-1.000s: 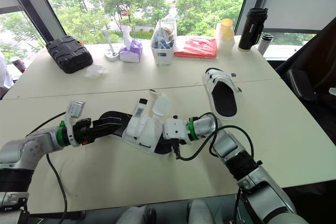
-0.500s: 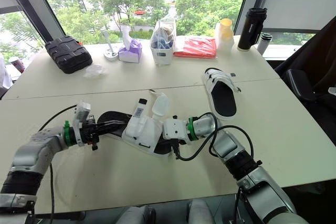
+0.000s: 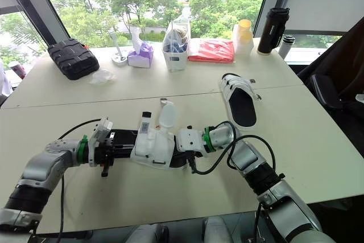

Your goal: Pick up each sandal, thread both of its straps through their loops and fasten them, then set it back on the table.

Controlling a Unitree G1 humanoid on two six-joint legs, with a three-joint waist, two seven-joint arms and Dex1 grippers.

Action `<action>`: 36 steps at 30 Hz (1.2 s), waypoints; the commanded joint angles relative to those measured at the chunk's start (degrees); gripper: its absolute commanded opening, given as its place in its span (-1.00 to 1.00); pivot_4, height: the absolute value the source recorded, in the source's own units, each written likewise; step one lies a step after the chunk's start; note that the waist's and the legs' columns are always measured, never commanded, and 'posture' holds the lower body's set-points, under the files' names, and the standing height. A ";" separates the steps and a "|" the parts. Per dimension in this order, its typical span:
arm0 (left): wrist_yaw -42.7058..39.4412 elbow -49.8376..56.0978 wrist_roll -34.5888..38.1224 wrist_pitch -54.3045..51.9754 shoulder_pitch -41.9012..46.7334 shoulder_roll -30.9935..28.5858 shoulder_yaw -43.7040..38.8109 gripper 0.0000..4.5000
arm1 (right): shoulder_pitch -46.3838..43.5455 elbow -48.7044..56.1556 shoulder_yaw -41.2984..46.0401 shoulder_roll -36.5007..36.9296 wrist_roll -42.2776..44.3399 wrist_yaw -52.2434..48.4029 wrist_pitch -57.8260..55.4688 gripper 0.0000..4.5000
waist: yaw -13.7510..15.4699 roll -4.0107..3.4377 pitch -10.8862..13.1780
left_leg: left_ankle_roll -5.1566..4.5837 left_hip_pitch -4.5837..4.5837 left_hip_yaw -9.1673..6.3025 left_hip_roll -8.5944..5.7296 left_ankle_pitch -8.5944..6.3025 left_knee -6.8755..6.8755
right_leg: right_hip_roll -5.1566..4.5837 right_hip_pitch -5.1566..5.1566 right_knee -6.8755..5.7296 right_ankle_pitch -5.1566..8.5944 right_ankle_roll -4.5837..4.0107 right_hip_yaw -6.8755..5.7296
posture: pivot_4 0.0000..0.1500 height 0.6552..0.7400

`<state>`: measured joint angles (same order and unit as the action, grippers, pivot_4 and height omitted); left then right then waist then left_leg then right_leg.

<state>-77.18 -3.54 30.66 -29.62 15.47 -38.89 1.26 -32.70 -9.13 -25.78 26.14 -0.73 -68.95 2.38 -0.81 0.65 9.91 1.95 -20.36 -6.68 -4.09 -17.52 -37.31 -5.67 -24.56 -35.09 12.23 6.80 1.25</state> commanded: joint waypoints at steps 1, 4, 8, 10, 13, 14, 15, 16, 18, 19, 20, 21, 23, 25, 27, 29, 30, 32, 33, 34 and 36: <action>-1.92 6.04 3.89 -3.47 -1.17 -1.21 -0.32 -0.97 | 1.12 0.54 0.32 1.67 -0.36 -0.52 -1.75 -1.00 | 0.08 0.01 0.01 | 0.00 0.00 -0.01 0.00 0.00 0.00 | 0.00 0.00 0.00 0.00 0.00 0.00 | 1.00 1.00; -2.22 9.78 5.63 -6.41 -3.35 -2.41 -0.23 -0.97 | 1.84 1.86 0.98 2.28 0.10 -0.58 -2.30 -1.00 | 0.03 -0.01 0.03 | 0.00 -0.01 -0.01 0.00 0.00 0.00 | 0.00 0.00 0.00 0.00 0.00 0.00 | 1.00 1.00; -1.07 13.62 7.35 -9.05 -5.48 -2.79 -0.63 -0.97 | 2.02 3.28 1.83 2.89 1.53 -0.43 -3.72 -1.00 | 0.07 0.00 0.03 | -0.01 -0.04 -0.01 0.01 0.00 0.01 | -0.01 -0.01 0.02 0.00 0.00 0.00 | 1.00 1.00; -0.53 14.73 7.87 -10.21 -6.31 -3.00 -0.77 -0.97 | 2.10 4.13 2.03 3.26 2.37 -0.71 -4.59 -1.00 | 0.08 0.00 0.04 | -0.01 -0.03 -0.01 0.02 0.00 0.00 | -0.01 -0.01 0.02 0.00 0.00 0.00 | 1.00 1.00; 0.83 15.34 8.67 -11.16 -6.91 -2.66 -1.62 -0.97 | 1.81 5.17 2.74 3.18 3.83 -0.88 -6.44 -1.00 | 0.05 0.00 0.05 | -0.01 -0.03 -0.01 0.02 0.00 0.00 | -0.01 -0.01 0.02 0.00 0.00 0.00 | 1.00 1.00; 1.37 15.32 8.88 -11.21 -6.97 -2.46 -1.98 -0.97 | 1.59 5.37 2.99 2.99 4.21 -0.75 -6.99 -1.00 | 0.02 0.00 0.06 | -0.01 -0.04 0.00 0.03 0.00 0.00 | -0.02 -0.01 0.02 0.00 0.00 0.00 | 1.00 1.00; 2.38 14.98 9.06 -11.11 -6.77 -1.93 -2.62 -0.97 | 1.25 5.56 3.47 2.51 4.94 -0.54 -7.98 -1.00 | 0.01 0.00 0.06 | -0.01 -0.04 0.00 0.03 0.00 0.00 | -0.02 -0.02 0.02 0.00 0.00 0.00 | 1.00 1.00; 3.17 14.44 9.14 -11.01 -6.30 -1.50 -3.11 -0.97 | 0.89 5.61 3.86 1.94 5.47 -0.30 -8.68 -1.00 | 0.01 0.00 0.07 | -0.01 -0.03 0.00 0.03 0.00 0.00 | -0.02 -0.02 0.02 0.00 0.00 0.00 | 1.00 1.00; 4.45 13.31 9.24 -10.85 -5.13 -0.81 -3.71 -0.97 | 0.26 5.44 4.31 1.01 5.96 0.03 -9.63 -1.00 | 0.01 0.00 0.08 | 0.00 -0.03 -0.01 0.03 0.00 0.01 | -0.01 -0.03 0.01 0.00 -0.01 -0.01 | 1.00 1.00; 4.59 13.09 9.28 -10.90 -4.85 -0.76 -3.75 -0.97 | 0.09 5.35 4.40 0.76 5.98 0.09 -9.90 -1.00 | -0.01 0.02 0.08 | 0.00 -0.03 -0.01 0.03 0.00 0.01 | -0.01 -0.04 0.00 0.00 -0.01 -0.01 | 1.00 1.00; 4.66 12.93 9.32 -10.94 -4.67 -0.76 -3.71 -0.97 | -0.04 5.24 4.47 0.59 5.96 0.08 -10.10 -1.00 | -0.07 0.01 0.09 | 0.00 -0.03 -0.02 0.03 0.00 0.01 | 0.00 -0.04 0.00 0.00 -0.01 -0.01 | 1.00 1.00; 4.49 12.95 9.09 -10.79 -4.66 -0.96 -3.46 -0.97 | -0.09 5.19 4.41 0.55 5.77 0.00 -10.10 -1.00 | -0.11 0.00 0.09 | 0.00 -0.04 -0.01 0.03 0.00 0.01 | 0.00 -0.05 0.00 0.00 -0.01 -0.01 | 1.00 1.00; 4.30 12.93 8.39 -10.28 -4.91 -1.23 -2.99 -0.97 | 0.00 5.30 3.84 0.30 5.43 -0.33 -10.18 -1.00 | -0.10 0.00 0.10 | 0.00 -0.04 0.01 0.03 0.00 0.01 | 0.00 -0.06 0.00 0.00 -0.01 -0.01 | 1.00 1.00; 4.10 12.71 6.75 -8.54 -5.56 -1.52 -2.30 -0.97 | 0.70 6.33 3.12 0.26 5.58 -1.07 -10.68 -1.00 | -0.09 0.00 0.10 | 0.00 -0.07 0.00 0.03 0.00 0.01 | 0.00 -0.08 0.01 0.00 -0.01 -0.01 | 1.00 1.00; 3.90 11.88 4.78 -6.06 -5.87 -1.75 -1.73 -0.97 | 1.50 7.88 2.72 0.47 5.93 -1.69 -11.43 -1.00 | -0.04 0.00 0.10 | 0.00 -0.09 0.01 0.02 0.00 0.01 | -0.01 -0.10 0.02 0.00 -0.01 0.00 | 1.00 1.00; 3.63 11.16 4.28 -5.29 -5.74 -1.83 -1.60 -0.97 | 1.84 8.73 2.64 0.56 6.02 -1.83 -11.92 -1.00 | -0.02 0.00 0.10 | 0.01 -0.09 0.01 0.03 0.00 0.01 | -0.01 -0.10 0.01 0.00 -0.01 0.00 | 1.00 1.00; 3.36 10.56 3.67 -4.63 -5.54 -2.05 -1.32 -0.97 | 2.05 9.16 2.56 0.57 6.05 -1.89 -12.16 -1.00 | -0.01 0.00 0.10 | 0.01 -0.09 0.01 0.03 0.00 0.02 | -0.01 -0.10 0.01 0.00 -0.01 0.00 | 1.00 1.00; 2.37 9.21 1.14 -2.13 -5.68 -3.07 0.04 -0.97 | 2.75 10.07 2.29 0.57 5.93 -1.77 -12.47 -1.00 | -0.01 0.00 0.10 | 0.00 -0.09 0.01 0.03 0.00 0.01 | -0.01 -0.10 0.01 0.00 -0.01 0.00 | 1.00 1.00; 1.92 8.54 0.10 -0.74 -5.84 -3.44 0.52 -0.97 | 3.14 10.21 2.06 0.61 5.64 -1.67 -12.31 -1.00 | -0.01 0.00 0.10 | 0.00 -0.08 0.02 0.02 0.00 0.01 | -0.01 -0.09 0.01 0.00 -0.01 0.00 | 1.00 1.00; 1.77 7.99 -0.14 -0.20 -5.88 -3.55 0.57 -0.97 | 3.44 9.97 1.76 0.68 5.06 -1.45 -11.79 -1.00 | -0.07 -0.01 0.10 | 0.00 -0.08 0.02 0.02 0.00 0.01 | -0.01 -0.10 0.01 0.00 -0.01 0.00 | 1.00 1.00; 1.40 7.09 -0.50 0.48 -5.78 -3.80 0.48 -0.97 | 3.64 8.90 1.46 0.49 4.10 -0.65 -10.63 -1.00 | -0.13 -0.01 0.10 | 0.00 -0.08 0.02 0.03 0.00 0.03 | -0.01 -0.11 0.01 0.00 -0.01 0.00 | 1.00 1.00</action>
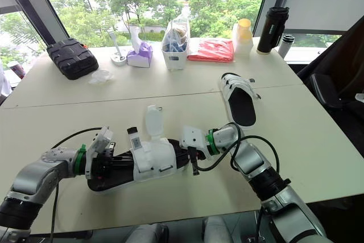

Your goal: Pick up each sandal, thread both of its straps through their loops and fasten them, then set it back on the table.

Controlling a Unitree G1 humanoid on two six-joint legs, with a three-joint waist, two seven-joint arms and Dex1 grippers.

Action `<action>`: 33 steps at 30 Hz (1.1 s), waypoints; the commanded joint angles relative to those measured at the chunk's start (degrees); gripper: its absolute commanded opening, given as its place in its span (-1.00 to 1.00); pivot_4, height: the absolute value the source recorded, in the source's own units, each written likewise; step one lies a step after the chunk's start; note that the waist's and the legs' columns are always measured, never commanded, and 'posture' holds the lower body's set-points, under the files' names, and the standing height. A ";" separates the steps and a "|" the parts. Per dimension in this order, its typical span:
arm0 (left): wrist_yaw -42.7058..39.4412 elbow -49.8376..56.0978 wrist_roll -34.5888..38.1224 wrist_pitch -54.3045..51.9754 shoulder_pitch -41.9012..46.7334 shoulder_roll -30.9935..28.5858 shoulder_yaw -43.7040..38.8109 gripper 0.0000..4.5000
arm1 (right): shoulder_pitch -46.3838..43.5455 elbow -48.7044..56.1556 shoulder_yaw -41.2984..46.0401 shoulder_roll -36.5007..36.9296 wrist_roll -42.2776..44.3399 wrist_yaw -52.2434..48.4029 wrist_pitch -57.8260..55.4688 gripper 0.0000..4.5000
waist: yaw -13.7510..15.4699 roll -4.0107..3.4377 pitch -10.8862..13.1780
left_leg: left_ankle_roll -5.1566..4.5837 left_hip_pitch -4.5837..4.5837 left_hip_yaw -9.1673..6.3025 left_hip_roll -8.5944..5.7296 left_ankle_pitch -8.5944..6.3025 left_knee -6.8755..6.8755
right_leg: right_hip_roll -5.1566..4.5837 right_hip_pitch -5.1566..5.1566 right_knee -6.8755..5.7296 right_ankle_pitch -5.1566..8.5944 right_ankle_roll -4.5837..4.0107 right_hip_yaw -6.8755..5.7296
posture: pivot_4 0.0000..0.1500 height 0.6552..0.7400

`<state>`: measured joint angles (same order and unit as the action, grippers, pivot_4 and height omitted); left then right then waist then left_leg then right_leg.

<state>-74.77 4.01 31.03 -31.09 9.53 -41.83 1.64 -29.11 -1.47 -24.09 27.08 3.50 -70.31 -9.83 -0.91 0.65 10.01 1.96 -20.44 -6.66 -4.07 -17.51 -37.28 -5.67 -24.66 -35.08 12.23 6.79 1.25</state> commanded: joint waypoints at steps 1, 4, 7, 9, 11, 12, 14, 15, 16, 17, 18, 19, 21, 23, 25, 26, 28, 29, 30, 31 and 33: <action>-1.24 -0.77 -1.44 2.66 0.06 -1.21 0.18 -0.97 | 0.06 0.68 -0.30 -0.59 -0.37 1.01 1.99 -1.00 | -0.06 0.00 0.00 | 0.00 0.01 0.01 0.00 0.00 0.01 | 0.00 0.00 0.00 0.00 0.00 0.00 | 1.00 1.00; -1.21 -0.96 -1.84 3.23 -0.80 -2.32 -0.91 -0.97 | 0.00 -0.99 -0.77 -0.80 -1.21 1.63 3.14 -1.00 | -0.07 0.00 0.00 | 0.00 0.02 0.01 0.01 0.00 0.01 | 0.00 0.00 0.00 0.00 0.00 0.00 | 1.00 1.00; -0.40 0.78 0.61 1.46 -2.30 -3.78 -4.54 -0.97 | -0.25 -2.76 -1.08 -0.89 -2.06 2.00 4.58 -1.00 | -0.27 0.00 0.00 | 0.00 0.03 0.01 0.02 0.00 0.02 | 0.01 0.00 -0.01 0.00 0.00 0.00 | 1.00 1.00; 0.74 2.99 4.47 -1.98 -2.84 -4.28 -7.83 -0.97 | -0.47 -3.58 -1.05 -0.91 -2.24 1.96 5.26 -1.00 | -0.22 0.00 0.00 | 0.00 0.05 0.01 0.04 0.00 0.04 | 0.02 0.00 -0.01 0.00 0.00 0.00 | 1.00 1.00; 1.68 4.66 8.18 -5.80 -2.98 -4.49 -10.31 -0.97 | -0.60 -3.99 -1.07 -0.90 -2.33 1.92 5.71 -1.00 | -0.16 0.00 0.00 | 0.00 0.05 0.00 0.05 0.00 0.03 | 0.02 0.00 -0.03 0.00 0.00 0.00 | 1.00 1.00; 2.56 5.40 10.96 -8.82 -2.82 -4.64 -12.10 -0.97 | -0.68 -4.13 -1.07 -0.92 -2.31 1.91 5.83 -1.00 | -0.16 0.00 0.00 | 0.00 0.06 0.00 0.05 0.00 0.03 | 0.02 0.02 -0.03 0.00 0.00 0.00 | 1.00 1.00; 4.27 5.83 15.70 -14.76 -2.54 -5.48 -15.47 -0.97 | -0.89 -4.42 -1.07 -1.02 -2.29 1.86 6.03 -1.00 | -0.20 0.00 0.00 | 0.00 0.08 -0.01 0.05 0.00 0.03 | 0.02 0.04 -0.04 0.00 0.00 0.00 | 1.00 1.00; 4.94 5.89 16.92 -16.45 -2.57 -5.78 -16.41 -0.97 | -0.90 -4.50 -1.08 -1.05 -2.32 1.85 6.14 -1.00 | -0.27 0.00 0.00 | 0.00 0.09 -0.02 0.05 0.00 0.02 | 0.03 0.04 -0.05 0.00 0.00 -0.01 | 1.00 1.00; 5.76 5.65 17.46 -17.13 -2.49 -5.78 -17.20 -0.97 | -0.96 -4.60 -1.07 -1.11 -2.34 1.86 6.22 -1.00 | -0.30 0.00 0.00 | 0.00 0.10 -0.02 0.05 0.00 0.03 | 0.04 0.04 -0.06 0.00 0.00 0.00 | 1.00 1.00; 6.83 4.98 18.21 -18.36 -2.08 -5.67 -17.84 -0.97 | -1.02 -4.71 -1.08 -1.16 -2.37 1.85 6.33 -1.00 | -0.27 0.00 0.00 | 0.00 0.11 -0.02 0.05 0.00 0.03 | 0.04 0.04 -0.06 0.00 0.00 0.00 | 1.00 1.00; 8.14 4.23 18.56 -19.14 -1.43 -5.27 -18.12 -0.87 | -1.07 -4.79 -1.11 -1.17 -2.42 1.81 6.48 -1.00 | -0.24 0.00 0.00 | 0.00 0.11 -0.02 0.05 0.00 0.03 | 0.04 0.04 -0.06 0.00 0.00 0.00 | 1.00 1.00; 9.17 3.70 19.00 -19.94 -0.85 -4.80 -18.32 -0.74 | -1.12 -4.86 -1.13 -1.19 -2.41 1.77 6.56 -1.00 | -0.20 0.00 0.00 | 0.00 0.10 -0.02 0.04 0.00 0.03 | 0.04 0.04 -0.06 0.00 0.00 -0.01 | 1.00 1.00; 10.77 3.28 19.17 -20.39 -0.08 -4.01 -18.21 -0.42 | -1.16 -4.97 -1.16 -1.21 -2.43 1.76 6.71 -1.00 | -0.16 0.01 -0.01 | 0.02 0.11 -0.02 0.04 0.01 0.02 | 0.04 0.05 -0.06 0.00 0.00 0.00 | 1.00 1.00; 12.58 2.67 19.65 -20.61 0.81 -2.53 -18.32 0.09 | -1.04 -4.88 -1.28 -1.16 -2.47 1.67 6.82 -1.00 | -0.18 0.01 -0.01 | 0.03 0.11 -0.01 0.03 0.02 0.02 | 0.04 0.05 -0.06 -0.01 0.00 0.00 | 1.00 1.00; 14.06 2.35 19.00 -19.82 1.42 -1.32 -18.23 0.48 | -0.96 -4.82 -1.37 -1.07 -2.54 1.61 6.95 -1.00 | -0.18 0.01 -0.01 | 0.04 0.11 -0.02 0.03 0.02 0.02 | 0.04 0.05 -0.06 -0.01 -0.01 0.00 | 1.00 1.00; 14.45 2.09 18.57 -19.47 1.59 -1.06 -18.19 0.71 | -0.96 -4.86 -1.43 -1.08 -2.62 1.63 6.98 -1.00 | -0.20 0.01 -0.01 | 0.04 0.11 -0.02 0.03 0.03 0.02 | 0.04 0.05 -0.06 -0.01 -0.01 0.00 | 1.00 1.00; 15.25 1.42 18.74 -19.87 1.99 -0.59 -18.44 0.98 | -0.97 -4.90 -1.46 -1.07 -2.72 1.65 7.04 -1.00 | -0.20 0.01 -0.01 | 0.05 0.11 -0.02 0.03 0.03 0.02 | 0.04 0.04 -0.06 -0.02 -0.02 0.00 | 1.00 1.00; 16.03 0.97 18.84 -19.84 2.36 -0.09 -18.60 0.98 | -0.97 -4.91 -1.42 -1.02 -2.73 1.64 7.08 -1.00 | -0.15 0.01 -0.01 | 0.06 0.11 -0.02 0.03 0.03 0.02 | 0.04 0.04 -0.06 -0.02 -0.02 0.00 | 1.00 1.00; 16.78 0.22 18.40 -19.26 2.75 0.59 -18.35 0.98 | -0.96 -4.90 -1.37 -0.93 -2.75 1.58 7.14 -1.00 | -0.11 0.02 -0.01 | 0.06 0.11 -0.02 0.03 0.03 0.02 | 0.04 0.04 -0.06 -0.02 -0.02 0.01 | 1.00 1.00; 17.28 -0.30 18.03 -18.78 3.01 1.05 -18.11 0.98 | -0.96 -4.90 -1.33 -0.87 -2.78 1.54 7.18 -1.00 | -0.09 0.02 -0.02 | 0.06 0.11 -0.02 0.03 0.03 0.02 | 0.04 0.05 -0.06 -0.02 -0.02 0.00 | 1.00 1.00; 18.66 -1.99 16.85 -17.34 3.87 2.77 -17.32 0.98 | -0.95 -4.88 -1.31 -0.86 -2.84 1.50 7.21 -1.00 | -0.11 0.02 -0.02 | 0.07 0.12 -0.01 0.03 0.04 0.02 | 0.04 0.05 -0.06 -0.02 -0.03 0.00 | 1.00 1.00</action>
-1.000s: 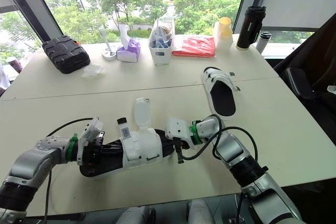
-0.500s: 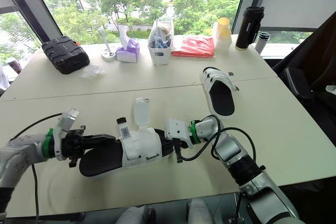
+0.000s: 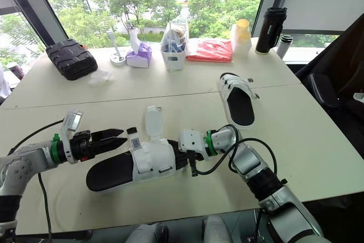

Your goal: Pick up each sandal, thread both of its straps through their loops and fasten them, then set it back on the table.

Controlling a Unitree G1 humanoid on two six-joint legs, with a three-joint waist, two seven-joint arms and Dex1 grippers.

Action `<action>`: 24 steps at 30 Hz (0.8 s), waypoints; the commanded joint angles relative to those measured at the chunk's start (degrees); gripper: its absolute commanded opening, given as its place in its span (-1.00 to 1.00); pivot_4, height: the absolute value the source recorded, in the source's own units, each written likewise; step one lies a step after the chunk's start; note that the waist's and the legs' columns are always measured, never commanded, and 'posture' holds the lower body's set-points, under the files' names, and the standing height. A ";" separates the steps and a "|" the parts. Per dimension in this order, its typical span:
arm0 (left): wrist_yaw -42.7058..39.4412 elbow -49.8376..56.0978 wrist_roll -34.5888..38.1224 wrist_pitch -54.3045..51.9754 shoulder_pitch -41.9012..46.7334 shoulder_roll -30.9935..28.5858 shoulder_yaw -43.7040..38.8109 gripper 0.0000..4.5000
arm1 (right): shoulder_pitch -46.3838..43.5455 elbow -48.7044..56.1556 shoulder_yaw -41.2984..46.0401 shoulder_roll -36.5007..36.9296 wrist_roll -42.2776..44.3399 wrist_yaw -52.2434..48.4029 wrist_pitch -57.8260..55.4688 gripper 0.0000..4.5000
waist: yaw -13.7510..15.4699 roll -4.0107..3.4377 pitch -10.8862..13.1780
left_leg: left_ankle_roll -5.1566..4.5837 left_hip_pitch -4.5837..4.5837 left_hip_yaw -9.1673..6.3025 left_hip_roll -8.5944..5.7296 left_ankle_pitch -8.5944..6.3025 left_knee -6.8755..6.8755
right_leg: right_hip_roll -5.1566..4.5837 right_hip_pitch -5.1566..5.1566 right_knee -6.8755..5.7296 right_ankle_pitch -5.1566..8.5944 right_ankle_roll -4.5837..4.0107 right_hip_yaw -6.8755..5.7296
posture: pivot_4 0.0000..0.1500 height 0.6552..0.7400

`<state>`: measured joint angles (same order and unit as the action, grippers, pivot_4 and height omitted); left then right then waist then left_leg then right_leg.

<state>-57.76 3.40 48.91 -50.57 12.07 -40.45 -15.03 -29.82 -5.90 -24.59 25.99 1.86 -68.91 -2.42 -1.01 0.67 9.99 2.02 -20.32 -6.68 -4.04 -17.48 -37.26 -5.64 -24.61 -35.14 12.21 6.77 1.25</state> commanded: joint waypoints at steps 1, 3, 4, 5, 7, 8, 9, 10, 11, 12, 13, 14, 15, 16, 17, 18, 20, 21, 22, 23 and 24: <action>1.74 -1.90 -1.19 2.44 1.59 1.93 -0.47 0.98 | -0.26 -0.48 -0.84 0.16 -1.23 0.13 -0.24 -1.00 | -0.02 0.00 0.00 | 0.00 0.00 0.00 0.00 0.00 0.00 | 0.00 0.00 0.00 0.00 0.00 0.00 | 1.00 1.00; 2.04 -2.66 -1.56 2.93 2.37 3.05 0.06 0.98 | -0.34 -0.60 -0.93 0.14 -1.47 0.21 -0.04 -1.00 | -0.03 0.00 0.00 | 0.01 -0.01 0.00 0.00 0.00 0.00 | 0.00 0.00 0.00 0.00 0.00 0.00 | 1.00 1.00; 2.42 -3.21 -1.89 3.12 3.05 3.74 0.48 0.98 | -0.43 -0.68 -0.89 0.10 -1.50 0.25 -0.06 -1.00 | 0.01 0.00 0.00 | 0.01 0.00 0.00 -0.01 0.00 0.00 | 0.00 -0.01 0.00 0.00 -0.01 0.00 | 1.00 1.00; 2.20 -3.90 -2.62 3.62 3.61 4.20 1.38 0.98 | -0.50 -0.75 -0.86 0.09 -1.59 0.27 0.02 -1.00 | 0.05 0.02 -0.01 | 0.01 0.00 0.01 -0.01 0.01 0.00 | 0.00 0.00 0.00 -0.01 -0.01 0.00 | 1.00 1.00; 1.48 -4.83 -3.85 4.48 4.18 4.76 2.68 0.98 | -0.50 -0.68 -0.86 0.11 -1.80 0.27 0.11 -1.00 | 0.05 0.02 -0.02 | 0.03 0.00 0.00 -0.01 0.02 -0.01 | 0.00 0.00 0.00 -0.02 -0.02 0.00 | 1.00 1.00; 1.63 -5.23 -4.30 4.88 4.53 5.14 2.98 0.98 | -0.51 -0.67 -0.86 0.10 -1.85 0.28 0.10 -1.00 | -0.01 0.02 -0.02 | 0.03 0.00 0.00 -0.02 0.02 -0.01 | 0.00 0.00 0.00 -0.02 -0.02 0.00 | 1.00 1.00; 1.83 -5.43 -4.52 5.14 4.73 5.40 3.09 0.98 | -0.47 -0.59 -0.84 0.12 -1.86 0.29 0.06 -1.00 | -0.05 0.02 -0.02 | 0.03 0.00 0.01 -0.02 0.02 -0.01 | 0.00 0.00 0.00 -0.02 -0.02 0.00 | 1.00 1.00; 1.77 -5.42 -4.36 5.00 4.93 5.63 3.23 0.98 | -0.45 -0.52 -0.80 0.15 -1.83 0.29 0.01 -1.00 | -0.05 0.02 -0.02 | 0.03 0.00 0.01 -0.02 0.02 0.00 | 0.00 -0.01 0.00 -0.02 -0.03 0.00 | 1.00 1.00; 1.84 -5.48 -4.32 4.80 5.32 6.10 3.56 0.98 | -0.47 -0.52 -0.75 0.19 -1.83 0.30 0.00 -1.00 | -0.02 0.02 -0.02 | 0.03 0.00 0.00 -0.01 0.02 0.00 | 0.00 -0.01 0.00 -0.02 -0.03 0.00 | 1.00 1.00; 1.79 -5.31 -4.14 4.32 5.61 6.48 3.99 0.88 | -0.46 -0.50 -0.69 0.25 -1.81 0.32 -0.05 -1.00 | 0.01 0.02 -0.02 | 0.04 -0.01 0.00 -0.02 0.02 0.00 | 0.00 -0.01 0.00 -0.02 -0.03 0.00 | 1.00 1.00; 1.84 -5.19 -4.20 4.04 5.79 6.80 4.39 0.76 | -0.44 -0.49 -0.63 0.30 -1.80 0.35 -0.08 -1.00 | 0.03 0.02 -0.02 | 0.03 -0.01 0.00 -0.01 0.02 -0.01 | 0.00 -0.01 0.00 -0.02 -0.03 0.00 | 1.00 1.00; 2.08 -5.13 -4.24 3.92 5.91 7.15 4.55 0.65 | -0.38 -0.49 -0.62 0.36 -1.84 0.37 -0.02 -1.00 | 0.04 0.02 -0.02 | 0.03 -0.01 0.00 -0.01 0.02 -0.01 | 0.00 0.00 0.00 -0.02 -0.03 0.00 | 1.00 1.00; 2.03 -5.03 -4.23 3.81 5.92 7.35 4.68 0.45 | -0.30 -0.43 -0.61 0.39 -1.83 0.38 -0.05 -1.00 | 0.03 0.03 -0.02 | 0.03 0.00 0.00 -0.02 0.02 -0.01 | 0.00 0.01 0.00 -0.02 -0.03 0.00 | 1.00 1.00; 1.87 -5.01 -4.28 3.80 5.93 7.45 4.86 0.22 | -0.25 -0.40 -0.59 0.39 -1.82 0.40 -0.09 -1.00 | 0.00 0.03 -0.02 | 0.03 -0.01 0.00 -0.01 0.02 -0.02 | 0.00 0.01 0.00 -0.02 -0.03 0.00 | 1.00 1.00; 1.89 -4.87 -4.26 3.84 5.95 7.65 4.97 0.02 | -0.20 -0.34 -0.59 0.40 -1.84 0.44 -0.12 -1.00 | -0.04 0.03 -0.02 | 0.03 0.00 0.00 -0.01 0.02 -0.01 | 0.00 0.01 0.00 -0.02 -0.03 0.00 | 1.00 1.00; 2.00 -4.75 -4.13 3.74 6.03 7.91 4.98 -0.22 | -0.19 -0.34 -0.61 0.39 -1.87 0.48 -0.12 -1.00 | -0.04 0.03 -0.02 | 0.03 0.00 0.00 -0.01 0.02 -0.01 | 0.00 0.00 0.00 -0.02 -0.03 0.00 | 1.00 1.00; 2.28 -4.21 -3.68 3.13 6.16 8.31 5.05 -0.66 | -0.19 -0.39 -0.65 0.35 -1.96 0.59 -0.11 -1.00 | 0.02 0.03 -0.02 | 0.03 0.00 0.00 -0.01 0.02 -0.01 | 0.00 0.00 0.00 -0.02 -0.03 0.00 | 1.00 1.00; 2.42 -3.70 -3.09 2.29 6.18 8.43 5.09 -0.91 | -0.22 -0.44 -0.63 0.29 -1.95 0.65 -0.15 -1.00 | 0.04 0.03 -0.02 | 0.04 -0.01 0.00 -0.01 0.02 -0.02 | 0.00 0.00 0.00 -0.02 -0.02 0.00 | 1.00 1.00; 2.49 -2.99 -2.47 1.58 6.11 8.51 5.00 -0.98 | -0.21 -0.45 -0.63 0.28 -1.98 0.69 -0.13 -1.00 | 0.05 0.03 -0.02 | 0.04 -0.01 0.00 -0.01 0.02 -0.02 | 0.00 0.01 0.00 -0.02 -0.02 0.00 | 1.00 1.00; 2.63 -2.01 -1.91 0.93 6.00 8.48 4.83 -0.98 | -0.20 -0.43 -0.63 0.28 -2.00 0.71 -0.12 -1.00 | 0.04 0.03 -0.02 | 0.04 0.00 0.00 -0.01 0.02 -0.02 | 0.00 0.01 0.00 -0.03 -0.02 0.00 | 1.00 1.00; 2.48 -1.06 -1.39 0.68 5.86 8.36 4.58 -0.98 | -0.19 -0.44 -0.64 0.28 -2.04 0.70 -0.12 -1.00 | 0.01 0.03 -0.02 | 0.04 0.00 0.00 -0.01 0.02 -0.02 | 0.00 0.01 0.00 -0.02 -0.02 0.00 | 1.00 1.00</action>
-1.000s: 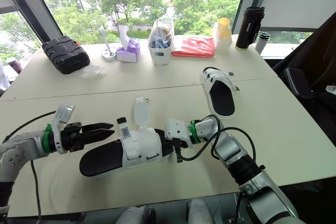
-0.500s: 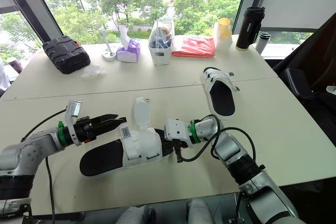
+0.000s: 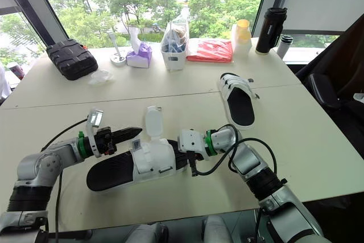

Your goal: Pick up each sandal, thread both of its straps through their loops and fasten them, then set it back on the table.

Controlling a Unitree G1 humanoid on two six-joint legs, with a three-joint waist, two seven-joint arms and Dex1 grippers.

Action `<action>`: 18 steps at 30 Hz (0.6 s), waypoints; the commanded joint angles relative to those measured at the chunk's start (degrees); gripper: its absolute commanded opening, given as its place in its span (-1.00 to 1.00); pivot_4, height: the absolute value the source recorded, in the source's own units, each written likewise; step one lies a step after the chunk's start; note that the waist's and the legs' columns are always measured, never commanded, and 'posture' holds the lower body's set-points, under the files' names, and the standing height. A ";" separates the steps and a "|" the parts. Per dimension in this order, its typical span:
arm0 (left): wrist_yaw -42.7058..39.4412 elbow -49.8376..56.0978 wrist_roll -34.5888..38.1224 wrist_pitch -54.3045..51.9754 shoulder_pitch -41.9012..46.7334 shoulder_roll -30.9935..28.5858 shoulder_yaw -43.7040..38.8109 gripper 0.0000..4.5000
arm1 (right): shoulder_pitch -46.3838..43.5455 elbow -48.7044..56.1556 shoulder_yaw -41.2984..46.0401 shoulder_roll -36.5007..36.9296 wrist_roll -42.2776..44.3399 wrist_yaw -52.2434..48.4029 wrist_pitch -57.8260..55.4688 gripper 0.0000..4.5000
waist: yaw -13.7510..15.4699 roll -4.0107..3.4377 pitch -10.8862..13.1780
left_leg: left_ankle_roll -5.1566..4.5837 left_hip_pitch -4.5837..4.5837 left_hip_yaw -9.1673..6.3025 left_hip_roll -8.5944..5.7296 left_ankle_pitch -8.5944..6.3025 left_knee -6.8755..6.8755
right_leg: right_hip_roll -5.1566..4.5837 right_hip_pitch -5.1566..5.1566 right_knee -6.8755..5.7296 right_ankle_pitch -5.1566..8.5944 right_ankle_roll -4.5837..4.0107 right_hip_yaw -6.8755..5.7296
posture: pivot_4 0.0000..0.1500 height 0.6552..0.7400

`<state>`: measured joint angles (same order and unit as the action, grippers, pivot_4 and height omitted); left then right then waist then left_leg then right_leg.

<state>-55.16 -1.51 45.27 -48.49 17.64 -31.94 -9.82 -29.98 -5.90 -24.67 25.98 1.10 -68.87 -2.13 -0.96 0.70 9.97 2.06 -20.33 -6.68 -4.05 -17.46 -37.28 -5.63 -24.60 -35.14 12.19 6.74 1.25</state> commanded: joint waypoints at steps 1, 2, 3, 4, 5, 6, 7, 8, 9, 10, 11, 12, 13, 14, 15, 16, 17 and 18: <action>-0.12 4.72 2.83 -1.67 0.22 -0.31 -0.97 -0.98 | -0.04 -0.46 -0.58 0.30 -1.31 0.65 -0.39 -1.00 | -0.03 0.00 0.00 | 0.00 0.00 0.00 0.00 0.00 0.00 | 0.00 0.00 0.00 0.00 0.00 0.00 | 1.00 1.00; -0.08 5.27 3.21 -1.90 0.18 -0.40 -1.22 -0.98 | -0.04 -0.47 -0.59 0.29 -1.33 0.64 -0.40 -1.00 | -0.02 0.00 0.00 | 0.00 0.00 0.00 0.00 0.00 0.00 | 0.00 0.00 0.00 0.00 0.00 0.00 | 1.00 1.00; 0.49 5.93 3.70 -1.99 0.36 -0.22 -1.74 -0.98 | 0.01 -0.43 -0.60 0.34 -1.36 0.63 -0.36 -1.00 | -0.01 0.00 0.00 | 0.00 -0.01 0.00 0.00 0.00 0.00 | 0.00 0.00 0.00 0.00 0.00 0.00 | 1.00 1.00; 1.02 6.91 5.60 -2.86 0.96 0.12 -2.91 -0.98 | 0.07 -0.35 -0.60 0.35 -1.36 0.60 -0.39 -1.00 | 0.00 0.00 0.00 | 0.00 -0.01 0.00 0.00 0.00 0.00 | 0.00 0.00 0.00 0.00 0.00 0.00 | 1.00 1.00; 1.29 8.47 8.87 -4.17 1.84 0.49 -4.57 -0.98 | 0.16 -0.22 -0.66 0.34 -1.35 0.55 -0.46 -1.00 | 0.00 0.00 0.00 | 0.00 -0.01 0.00 0.00 0.00 0.00 | 0.00 0.00 0.00 0.00 0.00 0.00 | 1.00 1.00; 1.53 9.61 11.29 -5.18 2.44 0.72 -5.76 -0.98 | 0.22 -0.13 -0.71 0.33 -1.34 0.51 -0.52 -1.00 | 0.00 0.00 0.00 | 0.00 -0.01 -0.01 0.00 0.00 0.00 | 0.00 0.00 0.00 0.00 0.00 0.00 | 1.00 1.00; 2.41 10.48 14.11 -6.71 3.13 0.98 -7.07 -0.98 | 0.40 0.09 -0.81 0.39 -1.34 0.40 -0.57 -1.00 | 0.00 0.01 0.00 | 0.00 -0.02 -0.02 0.01 0.00 0.00 | 0.00 0.00 0.00 0.00 0.00 0.00 | 1.00 1.00; 3.16 11.39 17.35 -8.53 3.75 0.91 -8.19 -0.98 | 0.58 0.21 -0.99 0.48 -1.43 0.28 -0.53 -1.00 | -0.01 0.01 0.00 | 0.00 -0.02 -0.03 0.01 0.00 -0.01 | 0.00 0.00 0.00 0.00 0.00 0.00 | 1.00 1.00; 3.85 12.19 19.94 -10.06 4.13 0.70 -8.95 -0.98 | 0.69 0.22 -1.21 0.62 -1.62 0.12 -0.33 -1.00 | -0.01 0.02 0.00 | 0.00 -0.03 -0.03 0.01 0.00 -0.03 | 0.00 0.00 0.00 0.00 0.00 0.00 | 1.00 1.00; 4.51 12.77 21.87 -11.16 4.35 0.50 -9.45 -0.98 | 0.76 0.22 -1.35 0.71 -1.76 0.01 -0.19 -1.00 | -0.01 0.02 0.00 | 0.00 -0.03 -0.03 0.01 0.00 -0.04 | 0.00 0.00 0.00 0.00 0.00 -0.01 | 1.00 1.00; 4.89 13.53 23.26 -12.11 4.21 0.10 -9.61 -0.98 | 0.81 0.26 -1.41 0.77 -1.78 -0.10 -0.17 -1.00 | -0.13 0.01 0.00 | 0.00 -0.02 -0.03 0.01 0.00 -0.03 | -0.01 0.01 0.00 0.00 0.00 0.00 | 1.00 1.00; 5.13 14.10 24.20 -12.82 3.91 -0.35 -9.57 -0.98 | 0.82 0.29 -1.46 0.83 -1.76 -0.19 -0.19 -1.00 | -0.16 0.01 0.00 | 0.00 0.00 -0.02 0.01 0.00 -0.03 | 0.00 0.01 0.00 0.00 0.00 0.01 | 1.00 1.00; 5.28 14.51 25.04 -13.35 3.57 -0.71 -9.56 -0.98 | 0.80 0.31 -1.51 0.88 -1.74 -0.30 -0.19 -1.00 | -0.16 0.00 0.00 | 0.00 0.00 -0.02 0.00 0.00 -0.02 | 0.00 0.01 0.00 0.00 0.00 0.01 | 1.00 1.00; 5.49 14.75 25.70 -13.54 3.30 -0.90 -9.62 -0.98 | 0.76 0.30 -1.58 0.92 -1.73 -0.39 -0.19 -1.00 | -0.11 0.01 0.00 | 0.01 0.00 -0.02 0.00 0.00 -0.02 | 0.00 0.01 -0.01 0.00 0.00 0.00 | 1.00 1.00; 5.77 14.90 26.21 -13.60 3.13 -0.98 -9.69 -0.98 | 0.76 0.34 -1.62 0.97 -1.73 -0.44 -0.19 -1.00 | -0.08 0.01 0.00 | 0.02 0.00 -0.03 0.00 0.01 -0.02 | 0.01 0.01 0.00 0.00 0.00 0.00 | 1.00 1.00; 6.01 14.99 26.56 -13.43 3.06 -1.00 -9.73 -0.98 | 0.76 0.35 -1.64 1.00 -1.73 -0.46 -0.16 -1.00 | -0.03 0.01 -0.01 | 0.02 -0.01 -0.02 0.00 0.01 -0.03 | 0.01 0.01 0.00 0.00 0.00 0.01 | 1.00 1.00; 6.31 14.96 27.47 -13.31 3.33 -0.93 -9.96 -0.98 | 0.79 0.32 -1.71 1.05 -1.78 -0.50 -0.08 -1.00 | -0.02 0.01 -0.01 | 0.02 -0.01 -0.02 0.00 0.01 -0.03 | 0.01 0.01 0.00 0.00 0.00 0.01 | 1.00 1.00; 6.54 14.93 28.17 -13.22 3.54 -0.90 -10.10 -0.98 | 0.81 0.29 -1.76 1.09 -1.81 -0.51 -0.02 -1.00 | 0.00 0.01 -0.01 | 0.02 -0.01 -0.02 0.00 0.01 -0.03 | 0.00 0.02 0.00 0.00 0.00 0.01 | 1.00 1.00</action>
<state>-48.84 11.60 70.25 -62.22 20.30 -32.52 -17.47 -29.85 -5.58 -24.91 26.36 0.81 -68.90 -2.00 -0.96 0.71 9.96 2.08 -20.33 -6.70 -4.05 -17.44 -37.32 -5.63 -24.58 -35.14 12.19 6.74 1.25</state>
